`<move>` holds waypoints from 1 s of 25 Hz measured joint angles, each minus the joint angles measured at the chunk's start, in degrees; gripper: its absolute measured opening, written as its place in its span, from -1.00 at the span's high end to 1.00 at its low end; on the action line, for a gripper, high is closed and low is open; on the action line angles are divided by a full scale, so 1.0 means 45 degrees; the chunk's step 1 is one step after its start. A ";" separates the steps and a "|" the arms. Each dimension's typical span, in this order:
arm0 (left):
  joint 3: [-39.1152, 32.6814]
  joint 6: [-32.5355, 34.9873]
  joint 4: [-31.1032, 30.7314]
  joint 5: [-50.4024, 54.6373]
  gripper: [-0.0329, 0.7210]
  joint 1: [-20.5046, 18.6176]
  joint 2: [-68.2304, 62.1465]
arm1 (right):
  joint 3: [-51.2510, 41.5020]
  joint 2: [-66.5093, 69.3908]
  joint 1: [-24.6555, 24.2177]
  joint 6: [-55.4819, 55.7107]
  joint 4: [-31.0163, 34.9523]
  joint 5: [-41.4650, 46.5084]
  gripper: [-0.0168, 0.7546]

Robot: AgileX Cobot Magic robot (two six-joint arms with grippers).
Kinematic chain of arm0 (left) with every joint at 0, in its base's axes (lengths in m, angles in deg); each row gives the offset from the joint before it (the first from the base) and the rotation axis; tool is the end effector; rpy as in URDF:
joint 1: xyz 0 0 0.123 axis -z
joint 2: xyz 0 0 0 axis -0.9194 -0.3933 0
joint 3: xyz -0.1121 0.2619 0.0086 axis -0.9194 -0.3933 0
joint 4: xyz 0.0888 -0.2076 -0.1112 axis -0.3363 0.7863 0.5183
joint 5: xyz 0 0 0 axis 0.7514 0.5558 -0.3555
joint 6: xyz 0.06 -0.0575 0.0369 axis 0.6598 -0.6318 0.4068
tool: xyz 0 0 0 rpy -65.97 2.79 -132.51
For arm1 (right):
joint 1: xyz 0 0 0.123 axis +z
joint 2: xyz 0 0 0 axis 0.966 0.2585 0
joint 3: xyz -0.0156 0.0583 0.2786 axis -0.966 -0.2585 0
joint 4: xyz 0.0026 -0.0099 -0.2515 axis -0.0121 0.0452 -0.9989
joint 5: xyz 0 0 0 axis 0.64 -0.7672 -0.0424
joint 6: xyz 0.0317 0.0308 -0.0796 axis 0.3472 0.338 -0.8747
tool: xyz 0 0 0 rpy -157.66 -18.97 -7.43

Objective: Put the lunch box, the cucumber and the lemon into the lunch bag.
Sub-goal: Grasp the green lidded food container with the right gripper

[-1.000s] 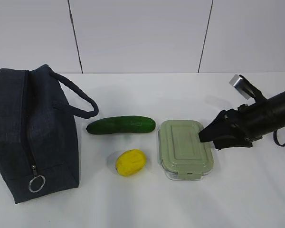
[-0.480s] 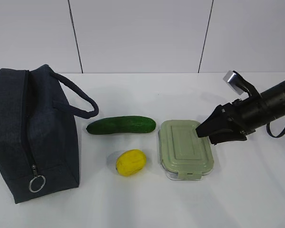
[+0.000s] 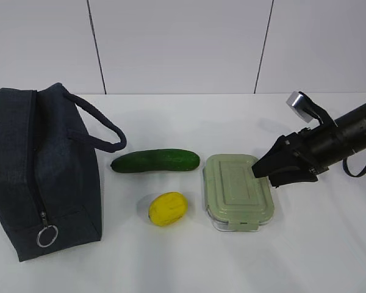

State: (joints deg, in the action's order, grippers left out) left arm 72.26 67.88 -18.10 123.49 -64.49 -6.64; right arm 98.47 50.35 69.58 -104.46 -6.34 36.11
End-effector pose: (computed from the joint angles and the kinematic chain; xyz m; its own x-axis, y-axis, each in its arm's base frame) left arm -0.0092 -0.0089 0.2797 -0.4891 0.0374 -0.8714 0.1373 0.9899 -0.0346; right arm 0.3739 0.0347 0.1288 -0.9305 -0.1888 -0.3139 -0.3613 0.6146 0.7013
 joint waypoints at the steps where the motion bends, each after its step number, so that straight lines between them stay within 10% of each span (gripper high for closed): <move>1: 0.0000 0.0000 0.0000 0.0000 0.27 0.0000 0.0000 | 0.0000 0.0000 0.0000 0.0000 0.0000 0.0000 -0.54; 25: 0.0000 0.0000 0.0000 0.0000 0.27 0.0000 0.0000 | 0.0000 0.0000 -0.0029 -0.0044 0.0329 0.0055 -0.54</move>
State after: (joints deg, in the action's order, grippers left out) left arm 72.26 67.88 -18.10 123.49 -64.49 -6.64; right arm 98.47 50.35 69.45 -104.66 -4.86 36.36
